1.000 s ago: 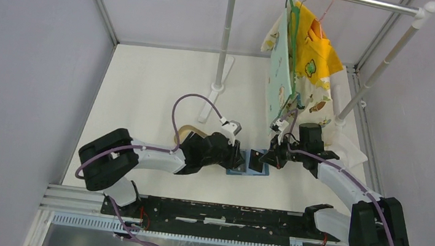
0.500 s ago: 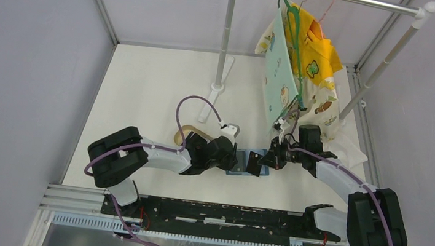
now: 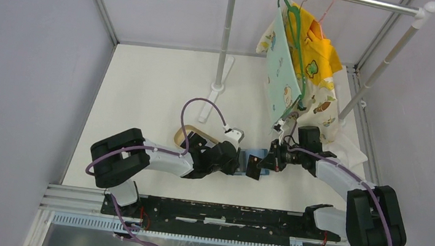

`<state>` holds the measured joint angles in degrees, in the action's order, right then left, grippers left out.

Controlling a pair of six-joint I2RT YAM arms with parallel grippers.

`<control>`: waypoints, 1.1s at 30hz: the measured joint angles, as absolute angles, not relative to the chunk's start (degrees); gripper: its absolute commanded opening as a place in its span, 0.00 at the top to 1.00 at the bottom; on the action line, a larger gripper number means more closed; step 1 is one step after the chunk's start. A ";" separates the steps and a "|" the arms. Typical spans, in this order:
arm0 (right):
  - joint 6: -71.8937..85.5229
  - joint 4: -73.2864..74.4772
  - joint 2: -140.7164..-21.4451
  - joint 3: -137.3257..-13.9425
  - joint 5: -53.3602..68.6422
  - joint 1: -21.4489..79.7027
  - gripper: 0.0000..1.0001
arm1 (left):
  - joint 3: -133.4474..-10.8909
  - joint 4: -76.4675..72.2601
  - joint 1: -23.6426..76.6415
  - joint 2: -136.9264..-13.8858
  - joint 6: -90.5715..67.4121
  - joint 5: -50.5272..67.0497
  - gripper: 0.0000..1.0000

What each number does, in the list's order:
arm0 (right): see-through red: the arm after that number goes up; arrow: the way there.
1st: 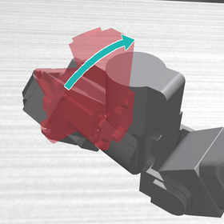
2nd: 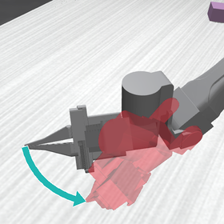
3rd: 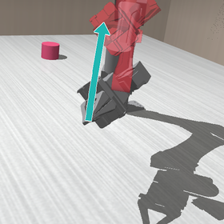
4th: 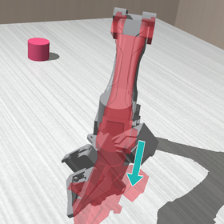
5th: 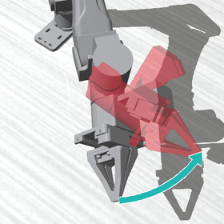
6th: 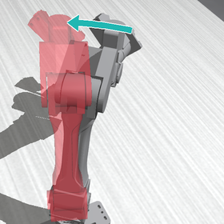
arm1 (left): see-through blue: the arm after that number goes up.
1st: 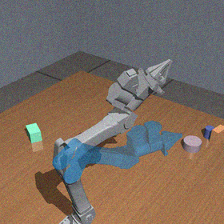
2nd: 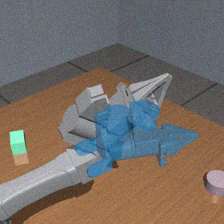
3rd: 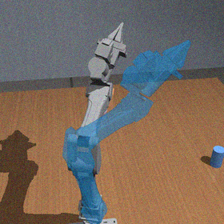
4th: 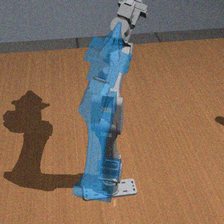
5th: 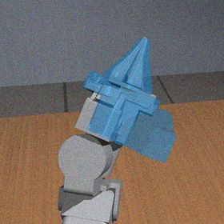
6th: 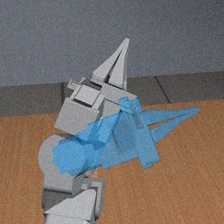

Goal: Put the credit cards into the card holder
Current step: Insert the credit card into the card holder.

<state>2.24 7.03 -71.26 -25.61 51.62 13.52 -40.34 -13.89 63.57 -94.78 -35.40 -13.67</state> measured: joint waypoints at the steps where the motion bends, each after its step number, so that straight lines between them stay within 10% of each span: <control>1: 2.04 7.70 -71.26 -26.06 51.79 13.39 1.00 | -40.36 -13.93 63.72 -94.83 -35.07 -13.67 0.73; 33: -8.21 24.88 -94.04 -44.82 55.88 12.62 1.00 | -40.91 -7.64 64.38 -92.51 -33.36 -17.19 0.67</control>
